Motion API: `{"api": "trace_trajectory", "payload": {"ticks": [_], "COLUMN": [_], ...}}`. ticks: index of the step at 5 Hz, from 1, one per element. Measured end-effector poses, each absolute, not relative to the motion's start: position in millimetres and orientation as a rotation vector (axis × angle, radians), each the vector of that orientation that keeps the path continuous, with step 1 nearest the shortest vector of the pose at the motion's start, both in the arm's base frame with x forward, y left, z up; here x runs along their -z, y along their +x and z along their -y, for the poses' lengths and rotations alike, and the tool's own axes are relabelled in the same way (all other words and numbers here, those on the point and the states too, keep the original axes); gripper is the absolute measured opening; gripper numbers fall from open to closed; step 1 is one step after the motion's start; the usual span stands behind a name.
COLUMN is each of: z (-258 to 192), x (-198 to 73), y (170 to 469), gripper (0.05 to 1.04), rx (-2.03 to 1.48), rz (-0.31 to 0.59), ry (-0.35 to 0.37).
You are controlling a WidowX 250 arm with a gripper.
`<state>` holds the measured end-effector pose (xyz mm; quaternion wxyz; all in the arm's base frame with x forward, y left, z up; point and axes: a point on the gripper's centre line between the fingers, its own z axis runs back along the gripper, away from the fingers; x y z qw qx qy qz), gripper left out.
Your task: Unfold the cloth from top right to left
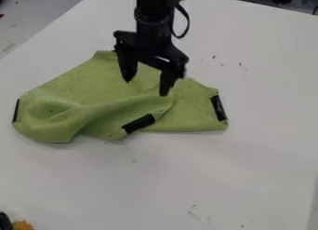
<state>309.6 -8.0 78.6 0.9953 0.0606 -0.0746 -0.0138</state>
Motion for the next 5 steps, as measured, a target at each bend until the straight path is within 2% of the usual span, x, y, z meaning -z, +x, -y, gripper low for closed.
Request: {"api": "trace_trajectory", "payload": {"ticks": [2, 3, 4, 5], "z": [21.4, 21.6, 23.2, 15.4], "x": [-40.8, -25.5, -19.5, -15.4], "y": [301.3, 294.7, 295.3, 297.2], "gripper": [0.999, 0.962, 0.772, 0.512], "rx": [-0.030, -0.075, -0.079, -0.081], "rz": [0.180, 0.193, 0.203, 0.178], "ry": [0.016, -0.005, -0.022, -0.021]}}
